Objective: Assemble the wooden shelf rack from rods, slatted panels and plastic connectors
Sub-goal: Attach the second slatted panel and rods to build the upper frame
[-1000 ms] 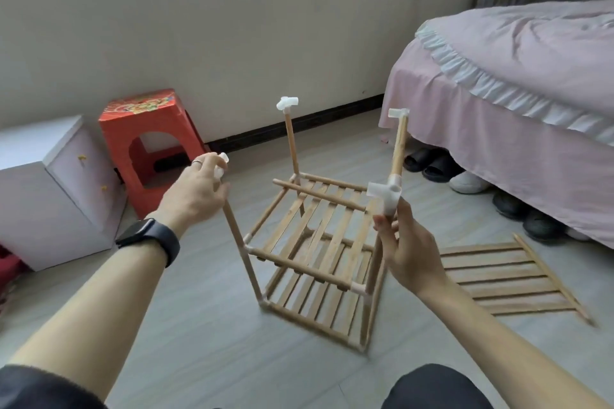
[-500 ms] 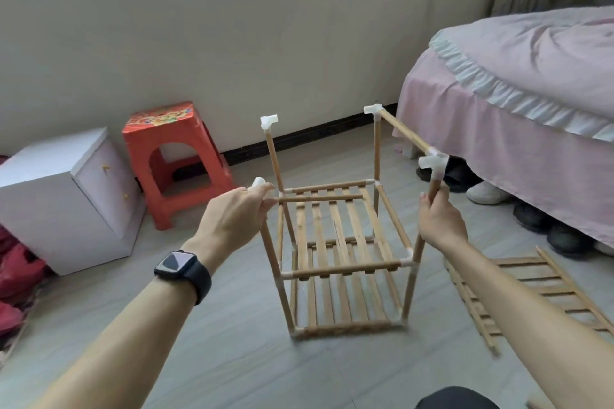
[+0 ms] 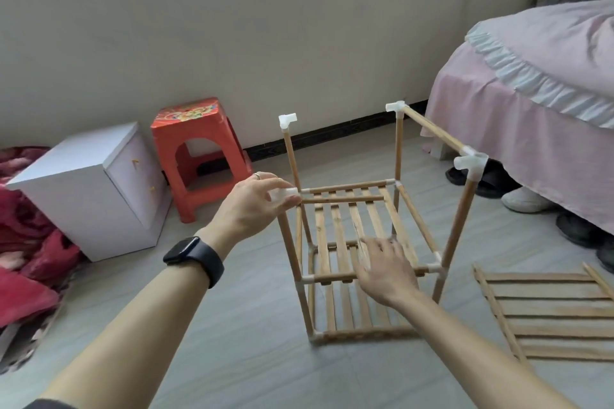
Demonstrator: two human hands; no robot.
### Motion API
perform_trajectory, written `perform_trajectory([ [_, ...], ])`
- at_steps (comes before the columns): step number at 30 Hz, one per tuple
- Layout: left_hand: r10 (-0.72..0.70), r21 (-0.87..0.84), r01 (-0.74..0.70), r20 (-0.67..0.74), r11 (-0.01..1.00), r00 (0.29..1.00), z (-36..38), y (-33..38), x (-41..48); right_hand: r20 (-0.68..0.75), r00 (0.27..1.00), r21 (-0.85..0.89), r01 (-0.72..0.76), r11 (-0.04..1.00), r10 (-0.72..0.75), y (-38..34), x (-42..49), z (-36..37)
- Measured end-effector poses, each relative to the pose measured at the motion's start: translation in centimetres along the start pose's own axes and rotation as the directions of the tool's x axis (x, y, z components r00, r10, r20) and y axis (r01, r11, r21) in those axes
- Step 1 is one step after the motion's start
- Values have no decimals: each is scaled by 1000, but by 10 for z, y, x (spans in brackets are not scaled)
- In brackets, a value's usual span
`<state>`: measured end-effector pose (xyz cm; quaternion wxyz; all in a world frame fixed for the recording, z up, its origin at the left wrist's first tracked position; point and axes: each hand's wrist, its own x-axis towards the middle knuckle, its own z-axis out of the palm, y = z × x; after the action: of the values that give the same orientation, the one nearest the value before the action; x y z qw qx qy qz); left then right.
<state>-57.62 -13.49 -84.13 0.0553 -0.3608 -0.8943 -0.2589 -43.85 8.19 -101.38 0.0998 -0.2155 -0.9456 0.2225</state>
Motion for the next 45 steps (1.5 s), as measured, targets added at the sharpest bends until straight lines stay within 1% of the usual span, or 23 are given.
perform_trajectory([
  [1,-10,2,10,-22,1000,1000,1,-1,1,115,992,1,56,998,-55,-6,2,6],
  [3,-21,-21,20,-58,1000,998,3,-3,0,328,939,44,93,995,-102,-16,2,19],
  [5,-7,-49,3,-72,999,997,4,-4,-4,454,884,60,95,994,-112,-20,-1,35],
  [6,6,-54,-10,-72,998,997,4,-4,-6,469,875,67,102,993,-121,-19,-3,42],
  [10,52,-66,-55,-46,996,998,-3,0,-18,329,932,117,119,986,-151,3,-14,56],
  [12,85,-91,-88,-27,992,996,-4,8,-26,240,952,17,193,981,-191,20,-23,58],
  [14,146,-127,-146,-13,981,989,1,22,-35,192,959,-106,230,967,-208,39,-29,55],
  [18,261,-182,-259,-14,948,965,24,61,-47,189,967,-152,198,968,-169,77,-32,30],
  [20,300,-223,-295,-11,929,954,36,79,-46,207,971,-219,164,962,-118,93,-35,15],
  [22,361,-240,-355,-19,904,932,48,90,-40,171,983,-277,108,955,-62,107,-44,3],
  [23,374,-247,-368,-23,896,927,53,91,-36,143,989,-272,77,959,-39,111,-49,-2],
  [25,336,-254,-328,-10,910,942,68,83,-28,113,993,-182,48,982,-28,111,-66,-8],
  [26,283,-238,-270,20,933,959,78,75,-25,108,994,-106,43,993,-31,108,-76,-8],
  [28,131,-134,-109,163,985,978,98,51,-23,79,997,49,3,999,-7,94,-96,-2],
  [29,65,-34,-58,261,998,963,110,39,-26,72,996,125,-53,991,45,84,-104,3],
  [30,30,89,-65,350,994,936,123,27,-30,86,989,212,-139,967,123,74,-109,7],
  [32,31,289,-183,461,940,887,146,10,-39,141,951,355,-308,883,275,56,-106,12],
  [33,48,348,-246,490,905,870,156,6,-42,150,935,377,-356,855,322,50,-101,13],
  [35,82,435,-348,522,830,849,171,2,-41,111,918,336,-396,855,382,44,-92,15],
  [37,89,496,-384,519,779,850,179,1,-34,52,914,307,-398,865,402,47,-85,16],
  [39,32,508,-331,510,795,859,183,0,-24,35,913,300,-397,867,406,58,-79,14],
  [41,-17,465,-275,531,841,847,185,-2,-17,23,913,300,-394,869,406,73,-72,8],
  [45,30,322,-229,520,919,853,193,-6,-22,74,909,371,-407,835,411,104,-55,-13],
])
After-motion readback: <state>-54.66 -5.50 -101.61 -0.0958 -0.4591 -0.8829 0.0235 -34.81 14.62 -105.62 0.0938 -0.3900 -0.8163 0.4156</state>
